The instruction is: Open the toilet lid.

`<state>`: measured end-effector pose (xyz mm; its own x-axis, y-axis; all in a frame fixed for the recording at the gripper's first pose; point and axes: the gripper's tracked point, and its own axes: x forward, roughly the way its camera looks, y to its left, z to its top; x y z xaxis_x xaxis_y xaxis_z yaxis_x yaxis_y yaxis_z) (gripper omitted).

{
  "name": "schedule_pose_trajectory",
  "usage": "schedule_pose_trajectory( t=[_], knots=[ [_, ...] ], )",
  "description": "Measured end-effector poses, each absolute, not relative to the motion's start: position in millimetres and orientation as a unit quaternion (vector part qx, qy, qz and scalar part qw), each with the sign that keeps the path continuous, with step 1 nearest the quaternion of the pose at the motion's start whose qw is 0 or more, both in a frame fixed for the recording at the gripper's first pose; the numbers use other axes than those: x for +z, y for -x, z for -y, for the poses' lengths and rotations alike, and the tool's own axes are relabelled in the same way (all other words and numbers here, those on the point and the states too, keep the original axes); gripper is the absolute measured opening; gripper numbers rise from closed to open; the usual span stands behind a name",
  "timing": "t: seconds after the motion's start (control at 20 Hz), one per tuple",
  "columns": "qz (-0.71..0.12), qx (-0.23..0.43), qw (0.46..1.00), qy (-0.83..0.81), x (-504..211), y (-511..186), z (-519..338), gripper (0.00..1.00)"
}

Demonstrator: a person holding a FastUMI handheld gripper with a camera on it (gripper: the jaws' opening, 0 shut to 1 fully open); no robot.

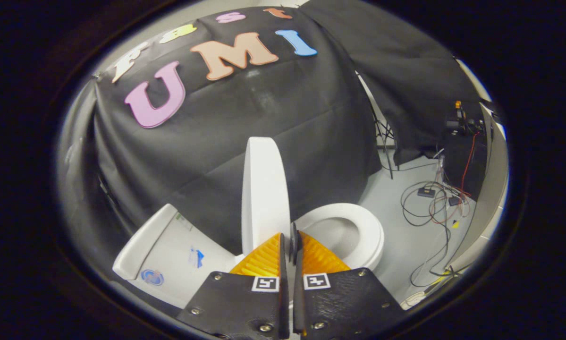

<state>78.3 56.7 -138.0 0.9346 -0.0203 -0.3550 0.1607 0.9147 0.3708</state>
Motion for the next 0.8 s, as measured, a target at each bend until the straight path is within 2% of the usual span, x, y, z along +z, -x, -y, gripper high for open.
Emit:
schedule_pose_trajectory(
  t=[0.8],
  knots=[
    [-0.134, 0.071, 0.988, -0.043, -100, -52, -198, 0.05]
  ],
)
